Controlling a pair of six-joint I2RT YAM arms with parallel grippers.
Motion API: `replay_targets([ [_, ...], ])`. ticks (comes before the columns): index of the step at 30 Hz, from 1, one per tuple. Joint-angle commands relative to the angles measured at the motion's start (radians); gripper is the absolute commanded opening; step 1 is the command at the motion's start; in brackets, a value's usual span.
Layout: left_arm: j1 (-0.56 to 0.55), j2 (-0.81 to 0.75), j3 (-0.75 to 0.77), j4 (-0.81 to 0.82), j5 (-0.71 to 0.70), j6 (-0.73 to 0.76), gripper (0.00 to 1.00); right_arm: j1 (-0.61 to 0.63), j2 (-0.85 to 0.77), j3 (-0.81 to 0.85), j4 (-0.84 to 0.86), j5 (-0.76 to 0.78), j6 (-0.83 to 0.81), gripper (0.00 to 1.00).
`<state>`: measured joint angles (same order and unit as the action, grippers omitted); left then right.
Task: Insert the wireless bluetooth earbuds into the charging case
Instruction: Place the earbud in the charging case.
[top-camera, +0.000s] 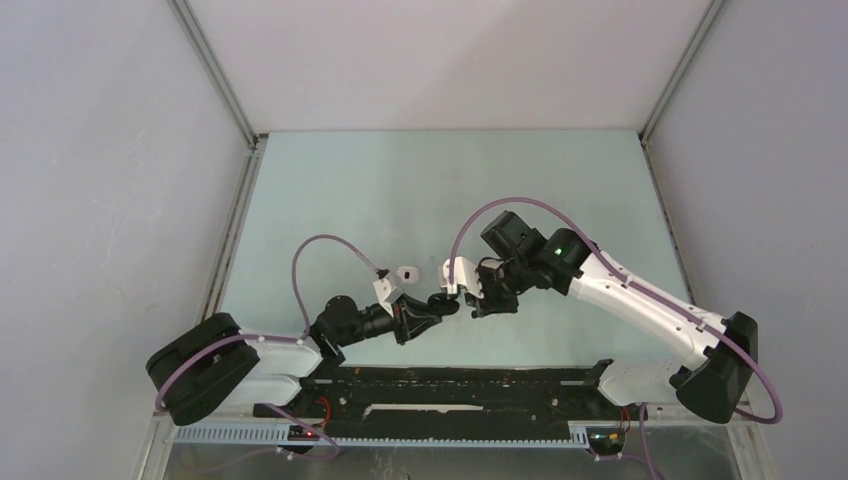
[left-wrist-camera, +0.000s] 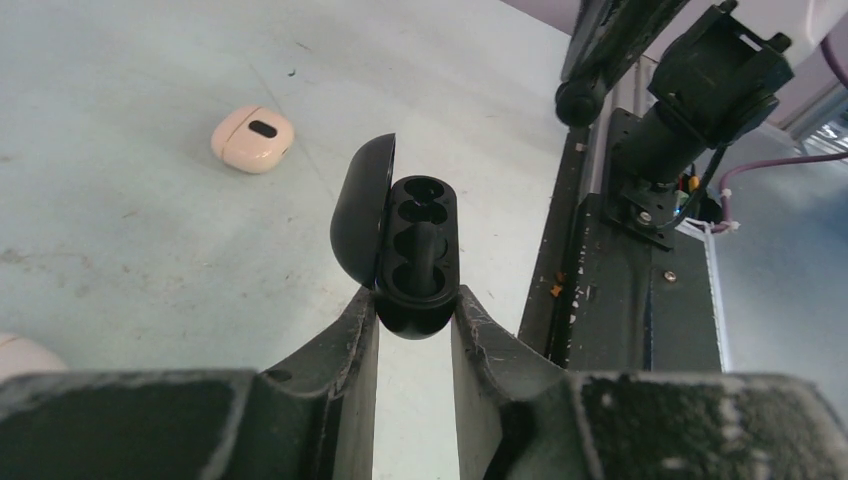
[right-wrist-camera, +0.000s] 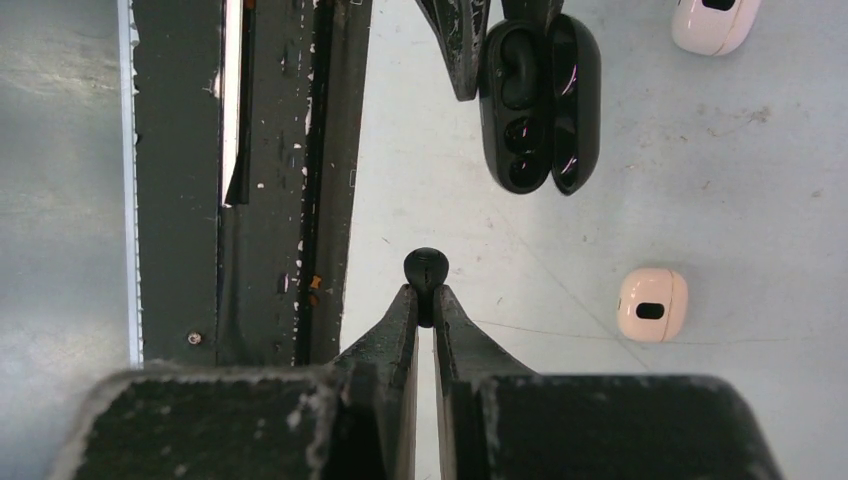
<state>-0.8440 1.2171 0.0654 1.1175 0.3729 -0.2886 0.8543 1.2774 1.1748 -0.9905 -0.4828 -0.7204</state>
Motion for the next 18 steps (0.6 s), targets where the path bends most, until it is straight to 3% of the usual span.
replay_targets([
  [1, -0.014, 0.033, 0.040, 0.087, 0.081, -0.005, 0.00, 0.006, 0.008, 0.005, 0.013, -0.016, 0.031, 0.04],
  [9, -0.021, 0.121, 0.043, 0.219, 0.151, -0.058, 0.00, 0.038, 0.084, 0.021, 0.043, 0.004, 0.031, 0.04],
  [18, -0.022, 0.139, 0.042, 0.249, 0.165, -0.069, 0.00, 0.046, 0.137, 0.071, 0.033, -0.030, 0.041, 0.04],
])
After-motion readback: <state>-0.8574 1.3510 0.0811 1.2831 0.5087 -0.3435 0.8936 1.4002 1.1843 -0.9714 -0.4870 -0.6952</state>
